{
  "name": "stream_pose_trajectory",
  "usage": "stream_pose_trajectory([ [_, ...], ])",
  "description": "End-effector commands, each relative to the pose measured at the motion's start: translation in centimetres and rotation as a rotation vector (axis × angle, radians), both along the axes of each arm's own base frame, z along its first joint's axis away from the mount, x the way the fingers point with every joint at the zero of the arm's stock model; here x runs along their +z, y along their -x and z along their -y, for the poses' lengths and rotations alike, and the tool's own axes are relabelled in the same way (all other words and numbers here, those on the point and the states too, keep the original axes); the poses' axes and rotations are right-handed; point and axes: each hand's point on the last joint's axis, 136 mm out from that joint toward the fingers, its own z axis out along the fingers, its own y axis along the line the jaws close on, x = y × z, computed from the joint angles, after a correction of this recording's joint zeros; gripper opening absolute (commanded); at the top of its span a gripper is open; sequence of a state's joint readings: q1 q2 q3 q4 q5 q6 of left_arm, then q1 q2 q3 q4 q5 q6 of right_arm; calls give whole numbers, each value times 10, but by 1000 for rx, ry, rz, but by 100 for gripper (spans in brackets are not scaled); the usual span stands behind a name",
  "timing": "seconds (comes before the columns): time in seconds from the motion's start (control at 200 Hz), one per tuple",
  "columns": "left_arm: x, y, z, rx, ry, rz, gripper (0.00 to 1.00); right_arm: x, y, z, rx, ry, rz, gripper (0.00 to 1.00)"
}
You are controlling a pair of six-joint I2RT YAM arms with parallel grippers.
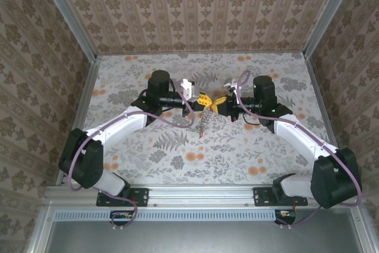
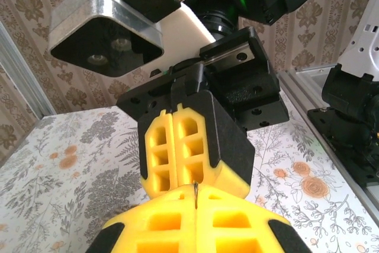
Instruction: Put the keys on the keyring
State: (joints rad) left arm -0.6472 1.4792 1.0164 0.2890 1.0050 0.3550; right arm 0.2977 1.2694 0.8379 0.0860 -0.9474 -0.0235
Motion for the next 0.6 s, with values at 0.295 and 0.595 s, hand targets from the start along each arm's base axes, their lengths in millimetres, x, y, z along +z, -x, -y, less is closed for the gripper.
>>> stream_pose_trajectory([
  [0.295, -2, 11, -5, -24, -88, 105, 0, 34, 5, 5, -21, -4, 49, 0],
  [0.595, -8, 13, -1, -17, -118, 120, 0, 34, 4, 5, -32, 5, 20, 0],
])
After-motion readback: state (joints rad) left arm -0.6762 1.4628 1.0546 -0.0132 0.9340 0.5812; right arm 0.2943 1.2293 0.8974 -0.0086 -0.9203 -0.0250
